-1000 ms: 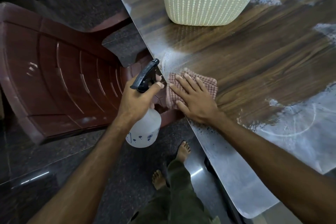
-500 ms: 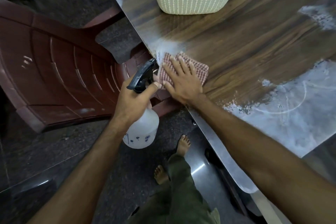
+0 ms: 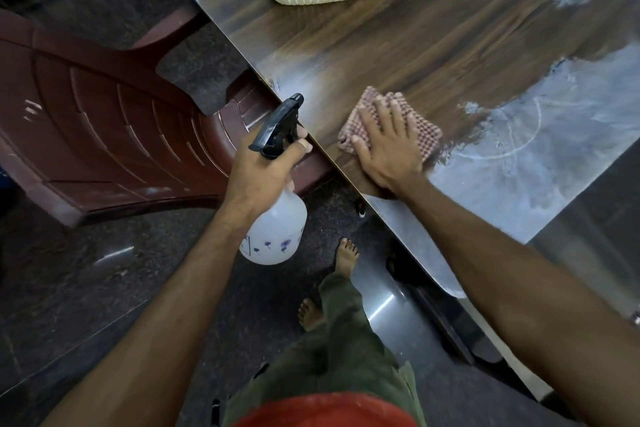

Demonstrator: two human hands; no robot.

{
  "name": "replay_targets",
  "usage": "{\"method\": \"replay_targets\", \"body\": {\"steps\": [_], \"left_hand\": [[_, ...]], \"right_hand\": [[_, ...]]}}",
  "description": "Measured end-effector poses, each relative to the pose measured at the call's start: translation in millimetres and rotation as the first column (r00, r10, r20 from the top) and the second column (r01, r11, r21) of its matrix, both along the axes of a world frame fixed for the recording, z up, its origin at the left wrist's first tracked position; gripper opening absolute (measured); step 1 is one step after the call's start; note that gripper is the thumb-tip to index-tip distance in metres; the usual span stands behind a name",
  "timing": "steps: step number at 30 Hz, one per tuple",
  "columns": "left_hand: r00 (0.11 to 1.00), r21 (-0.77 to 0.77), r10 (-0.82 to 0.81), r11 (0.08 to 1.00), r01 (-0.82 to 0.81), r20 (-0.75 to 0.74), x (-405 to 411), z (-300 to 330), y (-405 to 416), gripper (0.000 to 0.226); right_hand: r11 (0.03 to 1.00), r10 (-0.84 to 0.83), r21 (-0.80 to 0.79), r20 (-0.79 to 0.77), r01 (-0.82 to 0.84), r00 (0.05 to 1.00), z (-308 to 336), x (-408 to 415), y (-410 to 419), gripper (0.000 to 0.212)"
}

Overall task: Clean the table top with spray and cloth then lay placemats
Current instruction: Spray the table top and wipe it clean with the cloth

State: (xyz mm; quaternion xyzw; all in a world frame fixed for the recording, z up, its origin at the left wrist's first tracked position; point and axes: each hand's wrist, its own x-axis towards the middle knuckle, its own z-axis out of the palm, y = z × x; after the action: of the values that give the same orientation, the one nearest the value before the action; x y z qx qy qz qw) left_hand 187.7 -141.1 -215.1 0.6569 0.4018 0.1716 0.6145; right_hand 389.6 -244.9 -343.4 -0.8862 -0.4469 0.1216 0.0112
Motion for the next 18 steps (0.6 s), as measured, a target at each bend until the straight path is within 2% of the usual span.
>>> {"method": "replay_targets", "body": {"steps": [3, 6, 10, 15, 18], "left_hand": [[0.999, 0.013, -0.040, 0.999, 0.040, -0.022, 2, 1, -11, 0.023], [0.999, 0.013, -0.047, 0.999, 0.048, -0.023, 3, 4, -17, 0.019], [0.997, 0.031, -0.067, 0.997, 0.068, -0.039, 5, 8, -21, 0.018], [0.994, 0.068, -0.084, 0.994, 0.089, -0.072, 7, 5, -29, 0.017], [0.990, 0.077, -0.117, 0.989, 0.123, -0.078, 10, 1, -40, 0.017]], "right_hand": [[0.992, 0.127, -0.003, -0.012, -0.127, 0.992, -7, -35, -29, 0.064], [0.991, 0.136, 0.014, -0.038, -0.135, 0.990, -7, -47, -80, 0.063], [1.000, 0.024, -0.012, -0.020, -0.024, 1.000, 1, -17, -127, 0.066], [0.975, -0.223, 0.018, -0.021, 0.223, 0.975, 3, 32, -99, 0.065], [0.985, -0.173, 0.025, -0.010, 0.173, 0.985, -1, 9, -79, 0.064]]}}
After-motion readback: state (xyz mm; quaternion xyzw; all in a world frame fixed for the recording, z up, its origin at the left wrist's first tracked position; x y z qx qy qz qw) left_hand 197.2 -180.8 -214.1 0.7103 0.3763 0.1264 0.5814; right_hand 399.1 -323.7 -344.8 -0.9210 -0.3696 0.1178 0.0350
